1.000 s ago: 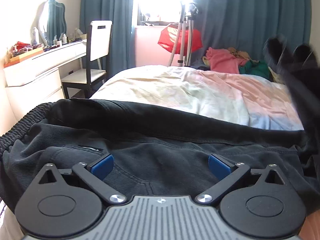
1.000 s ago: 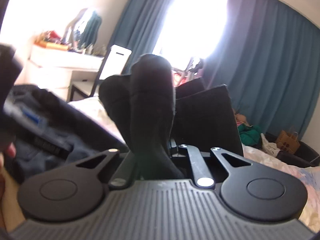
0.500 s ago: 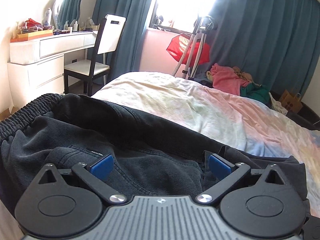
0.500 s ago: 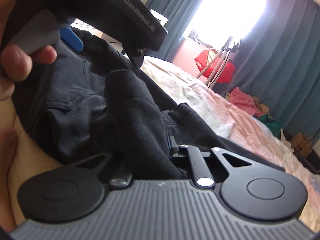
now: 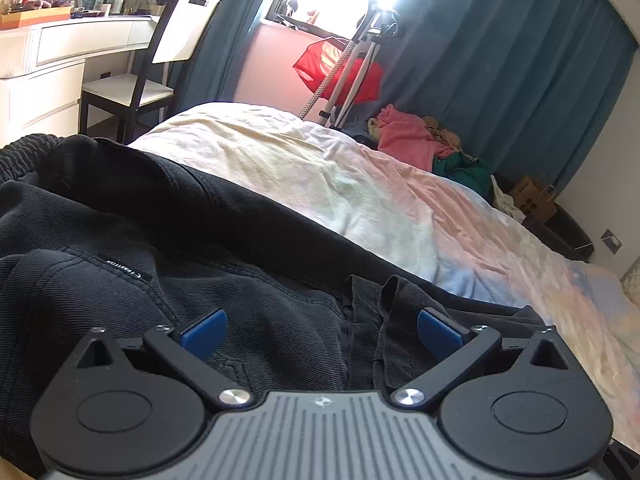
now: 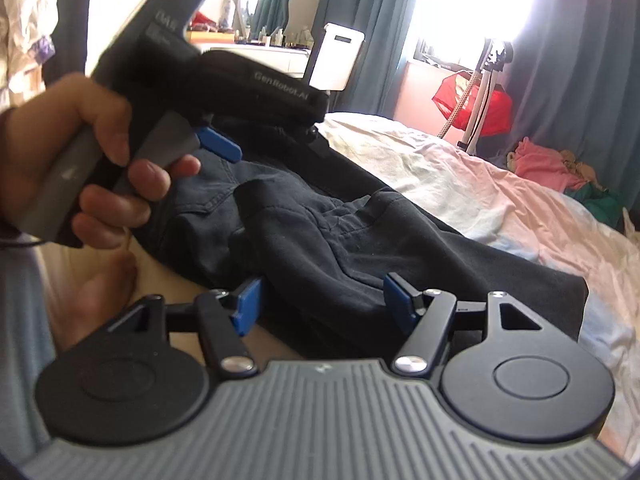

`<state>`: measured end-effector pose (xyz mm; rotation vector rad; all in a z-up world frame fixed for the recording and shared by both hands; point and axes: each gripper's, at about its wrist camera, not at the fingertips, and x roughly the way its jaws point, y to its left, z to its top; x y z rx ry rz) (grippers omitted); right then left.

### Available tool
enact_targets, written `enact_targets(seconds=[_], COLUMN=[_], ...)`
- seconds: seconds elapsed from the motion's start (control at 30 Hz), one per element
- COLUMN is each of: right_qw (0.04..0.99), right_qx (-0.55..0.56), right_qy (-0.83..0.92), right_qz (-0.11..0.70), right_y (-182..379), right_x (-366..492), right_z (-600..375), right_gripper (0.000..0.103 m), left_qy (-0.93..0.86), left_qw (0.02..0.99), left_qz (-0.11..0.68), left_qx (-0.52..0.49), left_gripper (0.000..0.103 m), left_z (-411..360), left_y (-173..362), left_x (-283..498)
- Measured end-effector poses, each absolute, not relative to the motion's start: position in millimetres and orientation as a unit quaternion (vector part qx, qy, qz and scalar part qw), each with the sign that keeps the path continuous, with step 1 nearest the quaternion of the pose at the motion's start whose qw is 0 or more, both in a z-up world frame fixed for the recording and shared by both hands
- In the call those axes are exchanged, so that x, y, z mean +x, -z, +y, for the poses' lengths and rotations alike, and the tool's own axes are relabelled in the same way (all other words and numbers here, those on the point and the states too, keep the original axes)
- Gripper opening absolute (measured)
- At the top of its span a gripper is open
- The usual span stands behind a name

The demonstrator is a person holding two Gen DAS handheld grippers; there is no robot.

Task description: Fold clothes

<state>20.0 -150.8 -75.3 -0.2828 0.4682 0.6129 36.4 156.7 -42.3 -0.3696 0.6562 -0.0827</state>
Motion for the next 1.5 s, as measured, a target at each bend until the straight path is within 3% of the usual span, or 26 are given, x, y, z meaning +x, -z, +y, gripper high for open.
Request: enact_targets(seconds=[0.2, 0.43, 0.73, 0.93, 1.0, 1.07, 1.27, 1.5], right_qw=[0.950, 0.927, 0.925, 0.930, 0.935, 0.941, 0.955, 0.954], right_qx=[0.048, 0.107, 0.112, 0.105, 0.096, 0.087, 0.078, 0.082], right_qy=[-0.222, -0.102, -0.096, -0.087, -0.082, -0.077, -0.071, -0.066], right_qz=[0.214, 0.345, 0.350, 0.342, 0.332, 0.318, 0.279, 0.282], right_y=[57, 123, 126, 123, 122, 119, 110, 114], right_x=[36, 93, 98, 97, 95, 92, 90, 103], right_z=[-235, -270, -266, -260, -257, -254, -254, -259], right_gripper=[0.067, 0.069, 0.070, 0.072, 0.072, 0.072, 0.072, 0.072], left_qy=[0.093, 0.097, 0.181, 0.212, 0.207, 0.192, 0.172, 0.158], left_qw=[0.915, 0.889, 0.865, 0.865, 0.883, 0.898, 0.928, 0.922], left_qz=[0.352, 0.435, 0.445, 0.439, 0.413, 0.392, 0.314, 0.334], left_qx=[-0.171, -0.101, -0.145, -0.122, -0.088, -0.060, -0.104, -0.116], left_gripper=[0.102, 0.101, 0.101, 0.076, 0.057, 0.009, 0.002, 0.002], left_z=[143, 116, 110, 94, 87, 83, 105, 113], left_y=[40, 66, 99, 103, 96, 88, 48, 54], left_x=[80, 156, 193, 191, 181, 174, 156, 164])
